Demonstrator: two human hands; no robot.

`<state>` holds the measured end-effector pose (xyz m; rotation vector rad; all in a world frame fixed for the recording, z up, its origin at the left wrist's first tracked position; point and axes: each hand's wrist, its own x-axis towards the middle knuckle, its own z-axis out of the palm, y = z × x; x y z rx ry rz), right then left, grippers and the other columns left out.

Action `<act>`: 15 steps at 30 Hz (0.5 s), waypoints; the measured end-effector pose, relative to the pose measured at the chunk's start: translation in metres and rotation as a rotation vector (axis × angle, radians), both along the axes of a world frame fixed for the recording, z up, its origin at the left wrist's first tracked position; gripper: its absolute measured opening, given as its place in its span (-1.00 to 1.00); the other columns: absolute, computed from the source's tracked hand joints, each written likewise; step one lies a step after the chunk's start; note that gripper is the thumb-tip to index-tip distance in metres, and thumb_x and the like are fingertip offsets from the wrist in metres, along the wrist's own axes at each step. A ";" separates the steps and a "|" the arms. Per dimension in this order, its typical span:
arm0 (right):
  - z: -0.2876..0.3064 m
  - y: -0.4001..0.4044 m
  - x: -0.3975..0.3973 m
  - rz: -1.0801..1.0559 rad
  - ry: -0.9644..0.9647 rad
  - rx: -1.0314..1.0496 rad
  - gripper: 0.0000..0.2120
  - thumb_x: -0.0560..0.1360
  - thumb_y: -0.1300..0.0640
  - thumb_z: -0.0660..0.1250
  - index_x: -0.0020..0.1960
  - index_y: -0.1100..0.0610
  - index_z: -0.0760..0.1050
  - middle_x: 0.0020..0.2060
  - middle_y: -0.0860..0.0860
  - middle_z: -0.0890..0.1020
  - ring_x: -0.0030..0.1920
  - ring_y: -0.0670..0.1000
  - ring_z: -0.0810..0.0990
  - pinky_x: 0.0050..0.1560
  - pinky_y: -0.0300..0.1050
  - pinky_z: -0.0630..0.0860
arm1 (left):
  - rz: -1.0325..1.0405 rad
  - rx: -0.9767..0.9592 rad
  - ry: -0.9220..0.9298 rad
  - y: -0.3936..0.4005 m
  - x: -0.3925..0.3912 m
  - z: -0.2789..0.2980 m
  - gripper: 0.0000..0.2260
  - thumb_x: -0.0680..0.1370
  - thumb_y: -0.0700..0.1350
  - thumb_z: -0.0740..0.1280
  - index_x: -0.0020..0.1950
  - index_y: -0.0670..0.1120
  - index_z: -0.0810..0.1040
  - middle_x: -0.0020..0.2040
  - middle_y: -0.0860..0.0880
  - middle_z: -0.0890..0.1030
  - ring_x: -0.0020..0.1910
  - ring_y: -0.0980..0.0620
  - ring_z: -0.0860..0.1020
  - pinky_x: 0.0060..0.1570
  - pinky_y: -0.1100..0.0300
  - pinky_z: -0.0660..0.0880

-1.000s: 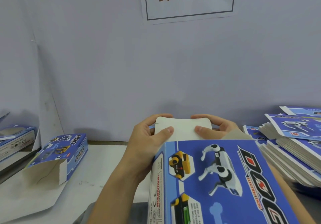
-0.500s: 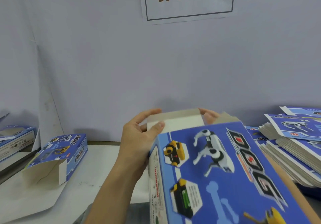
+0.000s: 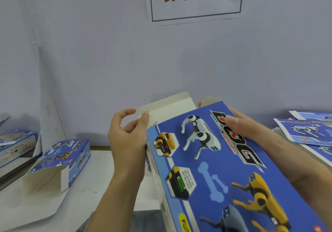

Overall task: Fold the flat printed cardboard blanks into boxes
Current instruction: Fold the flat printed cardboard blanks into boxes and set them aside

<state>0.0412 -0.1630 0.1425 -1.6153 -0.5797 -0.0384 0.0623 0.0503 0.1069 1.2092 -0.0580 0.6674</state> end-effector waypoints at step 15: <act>-0.009 -0.009 0.002 0.083 -0.163 0.399 -0.69 0.41 0.12 0.33 0.09 -0.16 0.62 -0.07 0.07 0.74 -0.22 0.09 0.74 -0.32 -0.10 0.65 | -0.473 0.464 -0.107 -0.012 -0.019 0.020 -0.16 0.22 0.52 0.42 0.46 0.41 0.27 0.42 0.18 0.50 0.54 -0.04 0.31 0.47 -0.21 0.26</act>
